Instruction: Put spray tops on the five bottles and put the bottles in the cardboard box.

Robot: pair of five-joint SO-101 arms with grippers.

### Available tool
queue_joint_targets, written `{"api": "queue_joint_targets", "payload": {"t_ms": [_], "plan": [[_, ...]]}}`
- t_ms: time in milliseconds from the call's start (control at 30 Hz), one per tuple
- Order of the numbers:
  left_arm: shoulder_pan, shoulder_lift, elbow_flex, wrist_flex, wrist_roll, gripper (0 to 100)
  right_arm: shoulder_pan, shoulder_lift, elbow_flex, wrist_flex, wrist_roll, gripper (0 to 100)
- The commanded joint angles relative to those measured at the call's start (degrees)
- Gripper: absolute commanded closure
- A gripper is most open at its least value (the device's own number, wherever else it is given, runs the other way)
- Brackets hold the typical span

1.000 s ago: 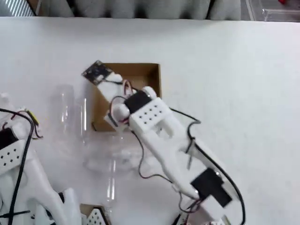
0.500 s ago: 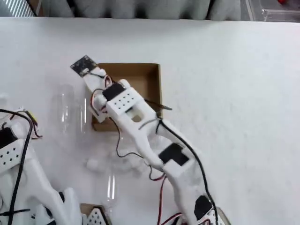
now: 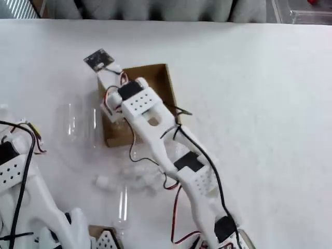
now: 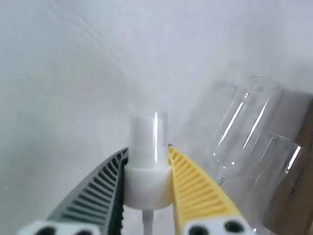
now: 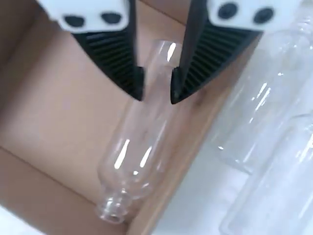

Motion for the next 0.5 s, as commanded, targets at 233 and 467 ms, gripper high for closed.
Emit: {"api": "queue_joint_targets", "payload": {"t_ms": [233,467], "plan": [[-0.31,0.04,-3.34,-1.32,-0.18,98,1.27,-1.19,-14.15,19.91,-0.44,98.2],[-0.31,0.04,-3.34,-1.32,-0.18,98,1.27,-0.57,-20.48,24.66,-0.44,97.9]]}}
